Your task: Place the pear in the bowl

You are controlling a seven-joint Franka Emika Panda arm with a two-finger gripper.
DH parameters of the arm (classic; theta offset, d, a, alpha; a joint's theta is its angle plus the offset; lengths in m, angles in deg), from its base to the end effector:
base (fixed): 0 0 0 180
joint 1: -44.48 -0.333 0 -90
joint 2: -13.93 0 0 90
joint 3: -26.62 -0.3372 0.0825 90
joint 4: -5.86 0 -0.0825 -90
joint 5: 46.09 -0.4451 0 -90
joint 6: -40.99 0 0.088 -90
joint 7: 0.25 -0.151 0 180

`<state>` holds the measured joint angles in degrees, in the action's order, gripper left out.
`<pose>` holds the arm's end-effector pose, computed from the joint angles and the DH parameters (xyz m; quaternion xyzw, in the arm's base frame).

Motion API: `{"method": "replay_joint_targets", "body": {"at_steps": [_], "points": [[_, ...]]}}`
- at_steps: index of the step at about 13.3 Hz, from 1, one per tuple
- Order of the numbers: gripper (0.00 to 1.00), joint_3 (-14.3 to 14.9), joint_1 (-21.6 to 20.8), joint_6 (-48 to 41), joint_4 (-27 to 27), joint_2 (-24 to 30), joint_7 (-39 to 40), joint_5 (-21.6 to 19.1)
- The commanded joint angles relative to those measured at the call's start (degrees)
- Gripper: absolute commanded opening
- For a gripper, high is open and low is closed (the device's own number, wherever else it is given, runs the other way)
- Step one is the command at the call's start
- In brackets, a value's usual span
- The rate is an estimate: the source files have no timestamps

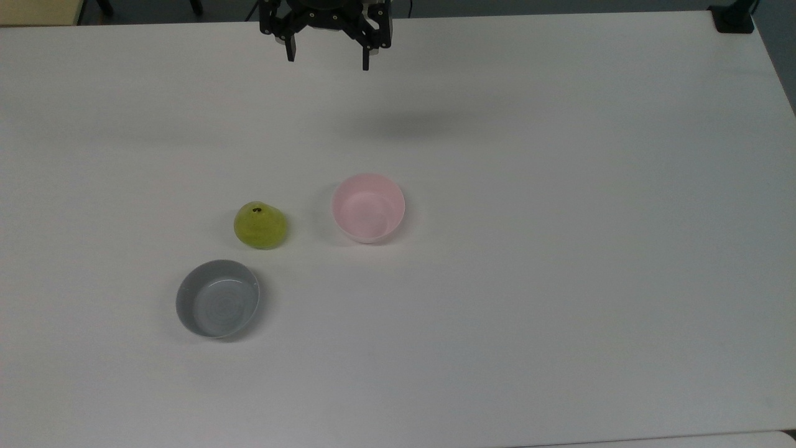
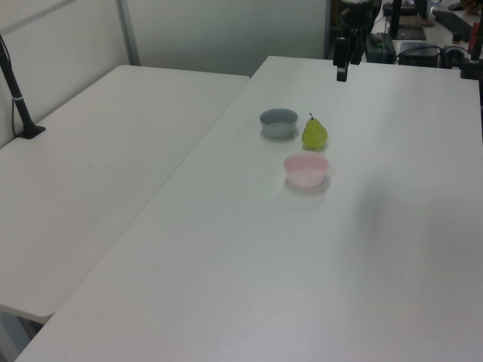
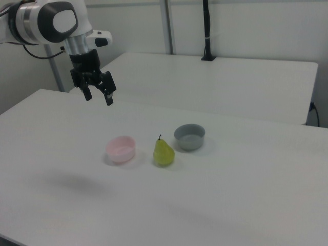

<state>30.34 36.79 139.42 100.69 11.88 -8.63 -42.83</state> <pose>0.6373 0.0370 0.5473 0.9989 -0.0346 0.0166 0.0277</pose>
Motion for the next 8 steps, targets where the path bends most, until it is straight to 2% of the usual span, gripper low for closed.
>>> {"method": "replay_joint_targets", "body": {"at_steps": [1,5,6,8], "points": [[1.0,0.94,-0.49,-0.79,0.97,1.0,1.17,-1.06],[1.0,1.02,-0.4,-0.61,0.71,0.82,1.35,-1.06],[1.0,1.2,-0.31,0.09,0.54,0.39,3.09,-0.89],[1.0,1.46,2.92,2.89,0.45,-1.1,10.89,-1.06]]}}
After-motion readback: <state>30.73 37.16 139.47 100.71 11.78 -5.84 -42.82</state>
